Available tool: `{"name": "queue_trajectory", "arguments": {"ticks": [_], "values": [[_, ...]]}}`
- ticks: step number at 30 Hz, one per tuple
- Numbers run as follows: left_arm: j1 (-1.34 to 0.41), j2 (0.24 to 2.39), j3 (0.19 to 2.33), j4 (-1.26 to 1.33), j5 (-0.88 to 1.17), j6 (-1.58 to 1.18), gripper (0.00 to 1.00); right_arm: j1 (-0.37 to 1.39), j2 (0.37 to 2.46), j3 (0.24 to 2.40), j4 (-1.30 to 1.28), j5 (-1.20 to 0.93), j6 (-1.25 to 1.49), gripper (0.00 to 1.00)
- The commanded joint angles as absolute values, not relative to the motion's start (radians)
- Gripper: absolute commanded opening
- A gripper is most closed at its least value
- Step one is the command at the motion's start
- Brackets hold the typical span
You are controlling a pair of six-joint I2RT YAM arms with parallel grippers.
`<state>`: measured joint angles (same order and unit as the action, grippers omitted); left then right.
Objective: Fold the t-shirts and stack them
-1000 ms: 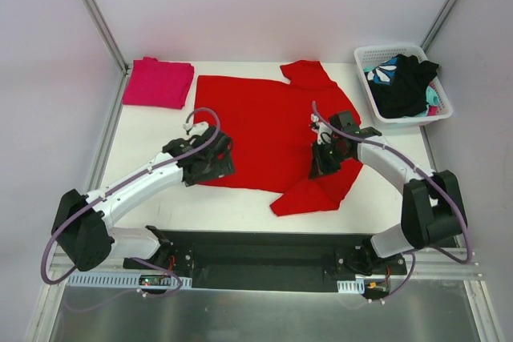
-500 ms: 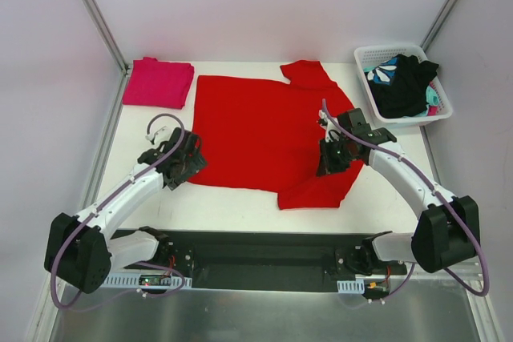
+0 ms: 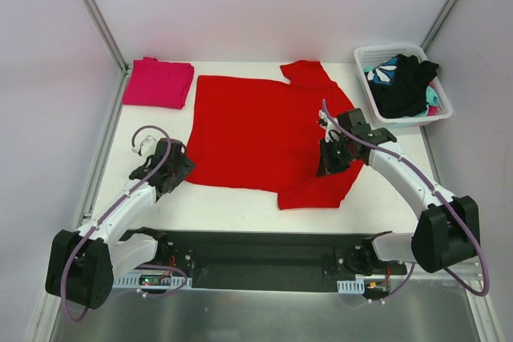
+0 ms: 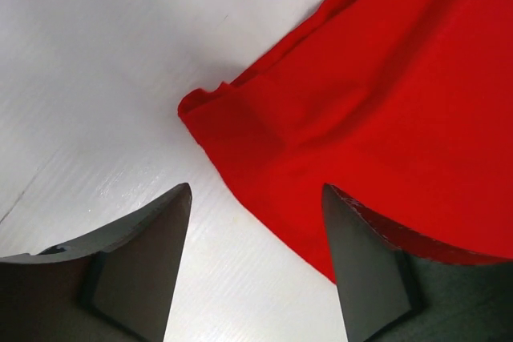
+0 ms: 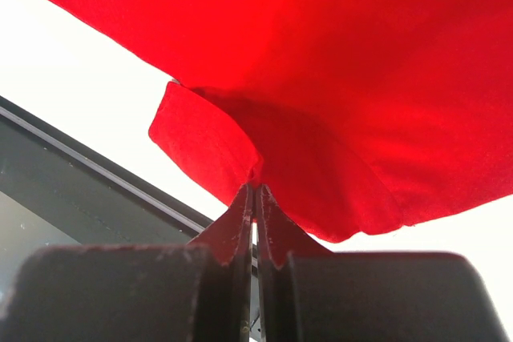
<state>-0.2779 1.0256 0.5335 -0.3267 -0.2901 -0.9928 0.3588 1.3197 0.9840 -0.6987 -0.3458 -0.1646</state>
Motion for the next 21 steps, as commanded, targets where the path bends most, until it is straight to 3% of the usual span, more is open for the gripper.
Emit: {"name": "queue_trajectory", "arguments": {"ticks": [1,21], "values": [[-0.252,1.005,0.500,-0.227,-0.278,-0.960,0.63,0.362,1.302,1.002,-0.713,-0.356,-0.166,0.01],[-0.169,0.960,0.436,-0.224,-0.241,-0.946,0.62,0.360,1.308,1.003,-0.719,-0.356,-0.169,0.01]]}}
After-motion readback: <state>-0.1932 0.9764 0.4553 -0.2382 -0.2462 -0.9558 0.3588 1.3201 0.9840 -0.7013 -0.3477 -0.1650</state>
